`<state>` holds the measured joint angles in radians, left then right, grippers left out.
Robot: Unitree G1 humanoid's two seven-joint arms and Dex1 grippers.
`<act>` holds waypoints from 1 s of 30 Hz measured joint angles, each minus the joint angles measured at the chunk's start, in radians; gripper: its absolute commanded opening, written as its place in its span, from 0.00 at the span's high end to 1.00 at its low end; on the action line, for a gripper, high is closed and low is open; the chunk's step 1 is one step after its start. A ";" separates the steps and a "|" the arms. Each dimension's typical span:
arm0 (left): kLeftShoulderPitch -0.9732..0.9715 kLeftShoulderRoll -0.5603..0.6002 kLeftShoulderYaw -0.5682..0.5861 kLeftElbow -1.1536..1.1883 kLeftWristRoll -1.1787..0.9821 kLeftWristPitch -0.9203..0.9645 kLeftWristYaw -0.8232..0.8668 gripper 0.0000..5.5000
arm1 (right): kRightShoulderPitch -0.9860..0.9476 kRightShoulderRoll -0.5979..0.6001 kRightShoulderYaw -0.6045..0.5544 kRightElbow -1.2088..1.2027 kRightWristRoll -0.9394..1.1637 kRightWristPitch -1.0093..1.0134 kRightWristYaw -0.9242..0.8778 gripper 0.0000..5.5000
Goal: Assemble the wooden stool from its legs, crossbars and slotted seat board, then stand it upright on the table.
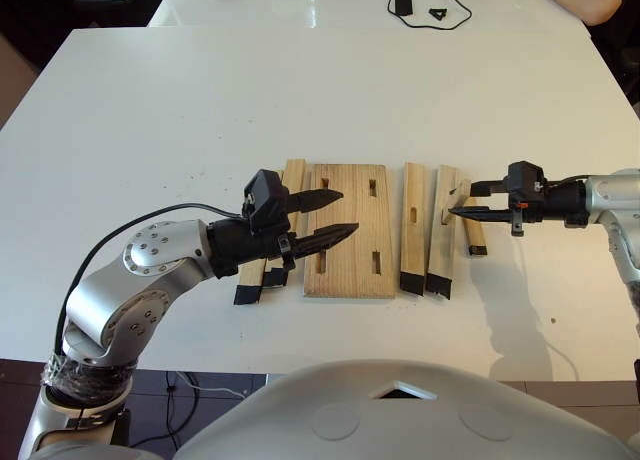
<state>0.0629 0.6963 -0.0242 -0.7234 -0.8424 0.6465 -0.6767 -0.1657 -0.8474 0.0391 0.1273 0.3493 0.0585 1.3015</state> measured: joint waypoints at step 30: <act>-0.008 0.003 -0.018 0.028 0.051 0.011 -0.042 0.51 | -0.156 0.057 0.037 0.383 0.008 -0.064 0.040 0.77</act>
<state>0.0548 0.6993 -0.0425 -0.6956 -0.7916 0.6577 -0.7188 -0.3213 -0.7904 0.0766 0.5105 0.3572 -0.0054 1.3412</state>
